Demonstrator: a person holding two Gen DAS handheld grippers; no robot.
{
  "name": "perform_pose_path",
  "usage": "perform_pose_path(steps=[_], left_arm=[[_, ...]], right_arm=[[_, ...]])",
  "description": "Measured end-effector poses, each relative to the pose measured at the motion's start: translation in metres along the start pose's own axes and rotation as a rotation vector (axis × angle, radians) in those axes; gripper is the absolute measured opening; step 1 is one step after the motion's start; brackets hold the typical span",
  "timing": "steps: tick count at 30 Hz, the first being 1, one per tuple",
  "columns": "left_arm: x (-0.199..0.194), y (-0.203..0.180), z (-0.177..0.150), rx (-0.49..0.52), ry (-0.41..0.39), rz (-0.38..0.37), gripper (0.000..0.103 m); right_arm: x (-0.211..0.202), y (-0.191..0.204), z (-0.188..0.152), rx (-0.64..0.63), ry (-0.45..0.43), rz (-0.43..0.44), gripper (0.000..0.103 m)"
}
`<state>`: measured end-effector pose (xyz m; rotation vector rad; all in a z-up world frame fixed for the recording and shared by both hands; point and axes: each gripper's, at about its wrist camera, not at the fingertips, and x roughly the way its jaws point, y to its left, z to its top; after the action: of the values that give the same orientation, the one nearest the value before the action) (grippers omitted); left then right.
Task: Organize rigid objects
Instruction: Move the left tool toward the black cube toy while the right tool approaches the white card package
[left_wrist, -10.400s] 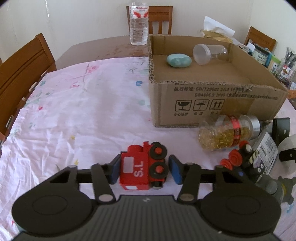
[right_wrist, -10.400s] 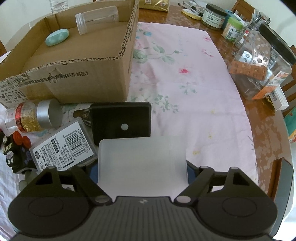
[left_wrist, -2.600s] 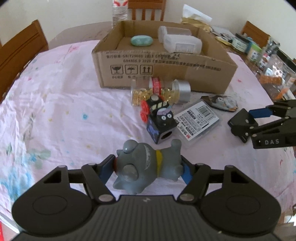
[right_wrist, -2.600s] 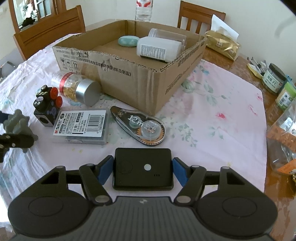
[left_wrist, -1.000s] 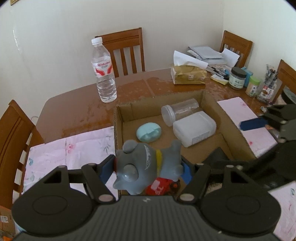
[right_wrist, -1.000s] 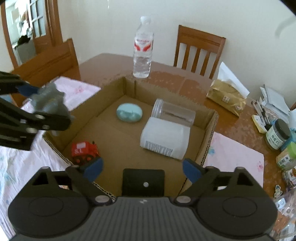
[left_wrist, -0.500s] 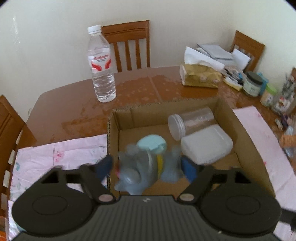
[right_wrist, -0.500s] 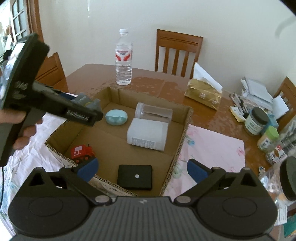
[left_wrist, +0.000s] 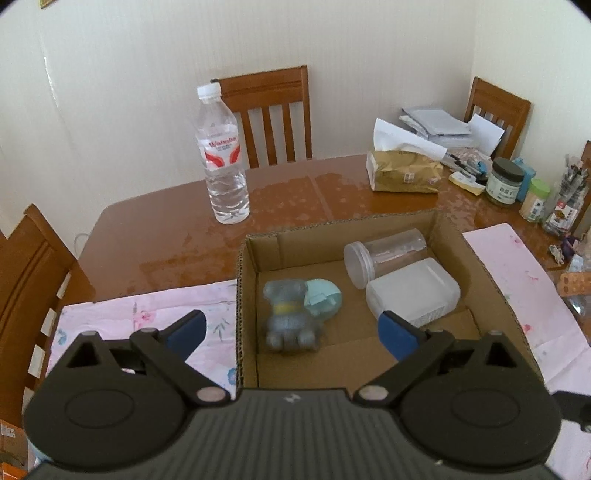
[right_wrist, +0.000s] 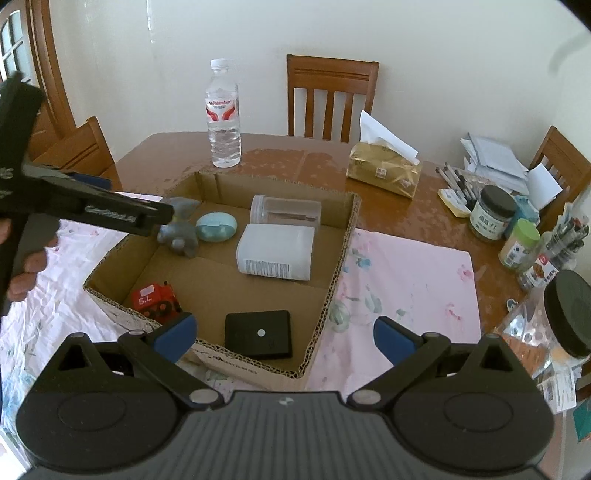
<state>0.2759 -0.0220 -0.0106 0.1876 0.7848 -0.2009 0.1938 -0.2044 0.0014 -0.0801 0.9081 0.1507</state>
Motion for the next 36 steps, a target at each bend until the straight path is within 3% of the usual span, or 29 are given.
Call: perform_pose_path(steps=[4,12,22,26,36], left_arm=[[-0.018,-0.001,-0.012,-0.015,-0.019,-0.007,0.102],[-0.037,-0.016,-0.056,-0.002,0.033,-0.028,0.102],[-0.029,-0.034,-0.109,-0.047,0.160,-0.091,0.102],[-0.023,-0.041,-0.121,-0.057,0.175,-0.127,0.102],[-0.023,-0.019,-0.147,-0.113,0.216,-0.091,0.102]], right_arm=[[0.000,-0.001,-0.008,0.018,0.007,0.004,0.103],[0.007,-0.002,-0.034,0.024,0.050,-0.028,0.103],[0.021,-0.001,-0.067,-0.009,0.146,-0.036,0.103],[0.025,0.000,-0.072,-0.002,0.160,-0.028,0.103],[0.036,0.010,-0.073,-0.036,0.187,0.007,0.103]])
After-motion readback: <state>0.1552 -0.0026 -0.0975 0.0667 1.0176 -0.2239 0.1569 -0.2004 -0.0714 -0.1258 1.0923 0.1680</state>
